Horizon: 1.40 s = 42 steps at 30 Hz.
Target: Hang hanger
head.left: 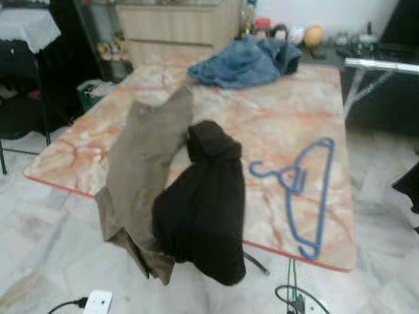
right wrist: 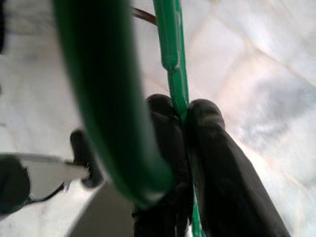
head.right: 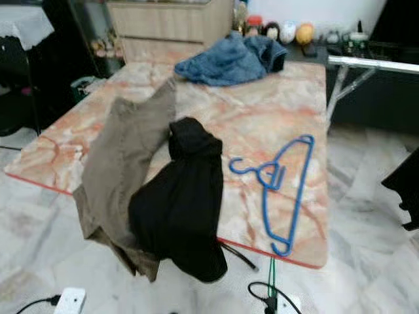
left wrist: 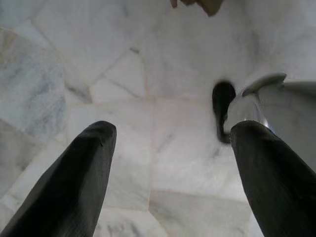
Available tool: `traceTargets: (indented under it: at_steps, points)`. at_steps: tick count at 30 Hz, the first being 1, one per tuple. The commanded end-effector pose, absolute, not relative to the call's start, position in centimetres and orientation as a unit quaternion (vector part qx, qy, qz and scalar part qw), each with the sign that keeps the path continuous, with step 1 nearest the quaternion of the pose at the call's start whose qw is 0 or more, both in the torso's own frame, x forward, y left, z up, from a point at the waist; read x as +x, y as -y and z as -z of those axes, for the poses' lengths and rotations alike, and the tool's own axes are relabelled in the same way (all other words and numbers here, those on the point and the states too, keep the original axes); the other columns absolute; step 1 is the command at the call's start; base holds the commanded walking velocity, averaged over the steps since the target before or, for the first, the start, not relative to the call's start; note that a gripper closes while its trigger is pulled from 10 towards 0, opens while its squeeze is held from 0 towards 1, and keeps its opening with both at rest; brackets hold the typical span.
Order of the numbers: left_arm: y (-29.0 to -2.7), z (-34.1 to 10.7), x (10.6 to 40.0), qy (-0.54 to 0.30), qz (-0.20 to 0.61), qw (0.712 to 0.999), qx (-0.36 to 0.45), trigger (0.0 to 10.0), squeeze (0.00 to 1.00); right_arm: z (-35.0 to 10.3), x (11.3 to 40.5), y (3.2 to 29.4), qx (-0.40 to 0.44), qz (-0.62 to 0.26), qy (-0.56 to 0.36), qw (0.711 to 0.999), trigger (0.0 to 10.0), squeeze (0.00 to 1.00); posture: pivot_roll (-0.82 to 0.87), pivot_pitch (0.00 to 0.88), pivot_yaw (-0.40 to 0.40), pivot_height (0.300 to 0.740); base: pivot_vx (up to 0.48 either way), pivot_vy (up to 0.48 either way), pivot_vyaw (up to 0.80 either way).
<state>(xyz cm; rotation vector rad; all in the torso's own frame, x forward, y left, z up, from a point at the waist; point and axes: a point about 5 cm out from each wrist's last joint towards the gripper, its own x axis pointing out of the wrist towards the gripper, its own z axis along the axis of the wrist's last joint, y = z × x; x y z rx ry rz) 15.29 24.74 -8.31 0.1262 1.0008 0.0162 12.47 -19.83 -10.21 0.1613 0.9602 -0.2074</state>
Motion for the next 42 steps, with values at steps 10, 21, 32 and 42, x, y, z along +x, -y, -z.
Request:
traceTargets:
  at_steps: [10, 21, 32, 42]
  points:
    - [-25.2, 8.2, 15.2, -0.479, -0.015, 0.876, 0.062, 10.0, 0.00, 10.1, 13.1, 19.4, 0.082, 0.095, -0.453, 0.882, 10.0, 0.00, 0.02, 0.062, 0.027, 0.740, -0.256, 0.000, 0.00]
    - [-24.7, 8.3, 15.3, -0.477, -0.012, 0.877, 0.059, 10.0, 0.00, 10.0, 13.2, 19.5, 0.081, 0.099, -0.449, 0.884, 10.0, 0.00, 0.01, 0.063, 0.023, 0.740, -0.255, 0.000, 0.00]
    - [-24.3, 8.4, 15.2, -0.475, -0.013, 0.878, 0.051, 10.0, 0.00, 9.9, 13.4, 19.6, 0.079, 0.099, -0.445, 0.887, 10.0, 0.00, 0.01, 0.067, 0.017, 0.740, -0.070, 0.000, 0.00]
    - [-24.2, 8.4, 15.4, -0.469, -0.011, 0.881, 0.051, 10.0, 0.00, 9.9, 13.4, 19.8, 0.083, 0.104, -0.443, 0.887, 10.0, 0.00, -0.01, 0.064, 0.022, 0.740, 0.000, 0.000, -0.28]
